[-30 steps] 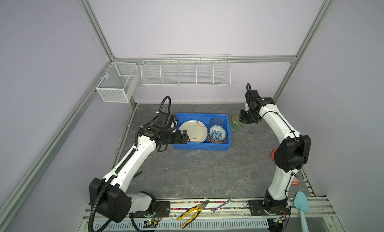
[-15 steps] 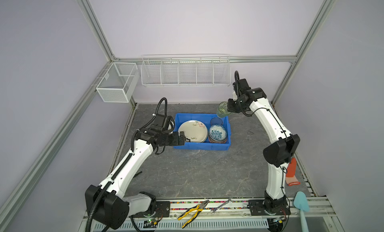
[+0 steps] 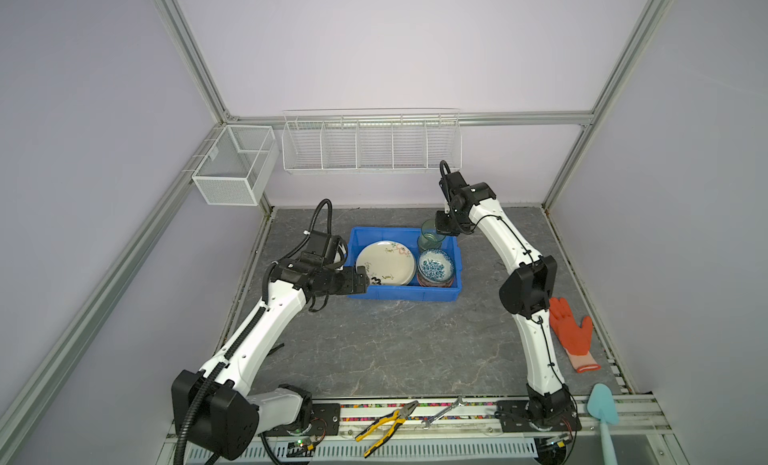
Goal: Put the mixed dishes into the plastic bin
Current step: 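Lower the green cup onto the yellow cup in the bin and release it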
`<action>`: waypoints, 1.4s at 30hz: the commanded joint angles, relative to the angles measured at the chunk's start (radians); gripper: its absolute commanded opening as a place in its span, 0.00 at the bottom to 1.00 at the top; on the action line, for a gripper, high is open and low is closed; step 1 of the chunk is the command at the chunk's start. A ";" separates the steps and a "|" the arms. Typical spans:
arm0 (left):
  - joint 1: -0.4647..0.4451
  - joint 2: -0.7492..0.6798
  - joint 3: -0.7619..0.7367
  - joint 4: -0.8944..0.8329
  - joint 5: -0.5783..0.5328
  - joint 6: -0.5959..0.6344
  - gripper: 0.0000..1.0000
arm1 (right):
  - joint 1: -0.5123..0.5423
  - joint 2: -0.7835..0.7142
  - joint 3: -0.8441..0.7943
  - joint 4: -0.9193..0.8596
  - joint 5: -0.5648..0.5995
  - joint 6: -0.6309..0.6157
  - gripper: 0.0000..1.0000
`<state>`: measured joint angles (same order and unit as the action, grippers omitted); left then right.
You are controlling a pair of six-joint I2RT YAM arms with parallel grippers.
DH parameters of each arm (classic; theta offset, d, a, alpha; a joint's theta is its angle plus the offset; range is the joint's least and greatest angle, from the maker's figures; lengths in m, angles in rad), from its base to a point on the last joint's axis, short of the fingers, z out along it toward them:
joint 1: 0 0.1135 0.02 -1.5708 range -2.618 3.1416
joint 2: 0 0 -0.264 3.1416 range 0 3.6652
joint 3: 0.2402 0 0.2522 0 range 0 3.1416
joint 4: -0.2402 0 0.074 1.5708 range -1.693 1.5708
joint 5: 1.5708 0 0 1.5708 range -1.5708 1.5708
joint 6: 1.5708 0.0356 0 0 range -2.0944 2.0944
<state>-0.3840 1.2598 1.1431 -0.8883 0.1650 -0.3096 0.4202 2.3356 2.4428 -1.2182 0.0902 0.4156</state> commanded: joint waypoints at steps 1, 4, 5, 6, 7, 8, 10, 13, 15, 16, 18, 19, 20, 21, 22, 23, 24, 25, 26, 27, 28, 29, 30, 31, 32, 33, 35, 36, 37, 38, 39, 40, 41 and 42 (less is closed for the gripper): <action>0.012 -0.011 -0.014 -0.001 0.006 0.019 1.00 | 0.002 -0.008 -0.030 0.012 0.022 0.014 0.06; 0.015 -0.008 -0.014 -0.002 0.011 0.019 0.99 | 0.002 -0.010 -0.037 0.008 0.036 0.012 0.07; 0.017 -0.009 -0.014 -0.003 0.014 0.019 1.00 | 0.003 -0.009 -0.038 0.007 0.039 0.011 0.06; 0.017 -0.010 -0.014 -0.002 0.016 0.018 1.00 | 0.003 -0.010 -0.043 0.008 0.045 0.010 0.06; 0.016 -0.012 -0.016 0.000 0.017 0.017 1.00 | 0.007 -0.012 -0.046 0.005 0.052 0.008 0.06; 0.017 -0.015 -0.017 0.000 0.019 0.014 1.00 | 0.006 -0.013 -0.048 0.008 0.058 0.006 0.06; 0.017 -0.016 -0.019 0.001 0.021 0.013 1.00 | 0.008 -0.015 -0.051 0.003 0.077 0.003 0.07; 0.018 -0.021 -0.023 0.003 0.023 0.009 1.00 | 0.012 -0.012 -0.050 0.008 0.093 0.000 0.07; 0.019 -0.022 -0.023 0.002 0.024 0.007 1.00 | 0.013 0.000 -0.050 0.010 0.097 0.000 0.07; 0.018 -0.023 -0.023 0.001 0.024 0.006 1.00 | 0.014 0.008 -0.047 0.008 0.098 0.000 0.06; 0.018 -0.023 -0.023 0.001 0.023 0.006 1.00 | 0.014 0.023 -0.046 0.008 0.103 -0.001 0.07; 0.018 -0.024 -0.023 -0.001 0.020 0.007 1.00 | 0.014 0.028 -0.048 0.010 0.106 -0.001 0.07; 0.019 -0.026 -0.024 -0.003 0.018 0.006 1.00 | 0.015 0.033 -0.050 0.012 0.106 -0.001 0.07; 0.019 -0.025 -0.024 -0.003 0.017 0.006 1.00 | 0.016 0.039 -0.053 0.015 0.104 -0.001 0.06; 0.018 -0.027 -0.023 -0.002 0.016 0.007 1.00 | 0.015 0.044 -0.054 0.016 0.101 0.000 0.07; 0.019 -0.027 -0.023 -0.004 0.015 0.007 1.00 | 0.018 0.048 -0.054 0.016 0.100 0.000 0.07; 0.020 -0.028 -0.023 -0.004 0.015 0.008 0.99 | 0.018 0.049 -0.054 0.016 0.098 0.000 0.07; 0.020 -0.027 -0.022 -0.004 0.015 0.007 1.00 | 0.020 0.047 -0.055 0.018 0.097 0.000 0.09; 0.020 -0.025 -0.020 -0.006 0.015 0.007 1.00 | 0.020 0.045 -0.057 0.018 0.097 0.001 0.11; 0.020 -0.026 -0.019 -0.006 0.015 0.007 1.00 | 0.020 0.041 -0.058 0.022 0.099 0.001 0.13; 0.021 -0.025 -0.019 -0.005 0.015 0.007 1.00 | 0.020 0.037 -0.059 0.022 0.100 -0.003 0.17; 0.021 -0.023 -0.017 -0.004 0.015 0.008 1.00 | 0.020 0.033 -0.058 0.021 0.102 -0.005 0.20; 0.021 -0.020 -0.016 -0.004 0.016 0.005 1.00 | 0.019 0.028 -0.059 0.021 0.103 -0.007 0.21; 0.022 -0.018 -0.014 -0.003 0.017 0.006 1.00 | 0.020 0.021 -0.060 0.022 0.104 -0.009 0.23; 0.021 -0.016 -0.013 -0.002 0.019 0.003 1.00 | 0.019 0.014 -0.060 0.023 0.107 -0.010 0.25; 0.021 -0.015 -0.011 -0.003 0.023 0.002 1.00 | 0.020 0.006 -0.059 0.023 0.108 -0.010 0.27; 0.022 -0.012 -0.007 -0.001 0.024 0.002 1.00 | 0.020 -0.014 -0.058 0.025 0.108 -0.012 0.33; 0.022 -0.010 -0.005 -0.002 0.024 0.001 1.00 | 0.020 -0.024 -0.058 0.026 0.109 -0.014 0.35; 0.021 -0.010 -0.002 -0.002 0.024 0.001 1.00 | 0.020 -0.037 -0.059 0.026 0.108 -0.013 0.36; 0.023 -0.010 0.000 -0.001 0.025 -0.001 1.00 | 0.020 -0.052 -0.059 0.027 0.109 -0.014 0.38; 0.023 -0.010 0.004 -0.001 0.024 -0.002 1.00 | 0.020 -0.067 -0.058 0.025 0.110 -0.014 0.39; 0.023 -0.009 0.006 0.000 0.025 -0.006 1.00 | 0.019 -0.085 -0.059 0.021 0.109 -0.014 0.41; 0.023 -0.007 0.011 0.003 0.027 -0.007 1.00 | 0.020 -0.106 -0.062 0.019 0.112 -0.015 0.43; 0.023 -0.005 0.015 0.005 0.030 -0.009 1.00 | 0.021 -0.126 -0.068 0.018 0.114 -0.016 0.45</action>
<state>-0.3664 1.2545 1.1259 -0.8883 0.1829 -0.3126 0.4343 2.3215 2.3871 -1.1957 0.1879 0.4053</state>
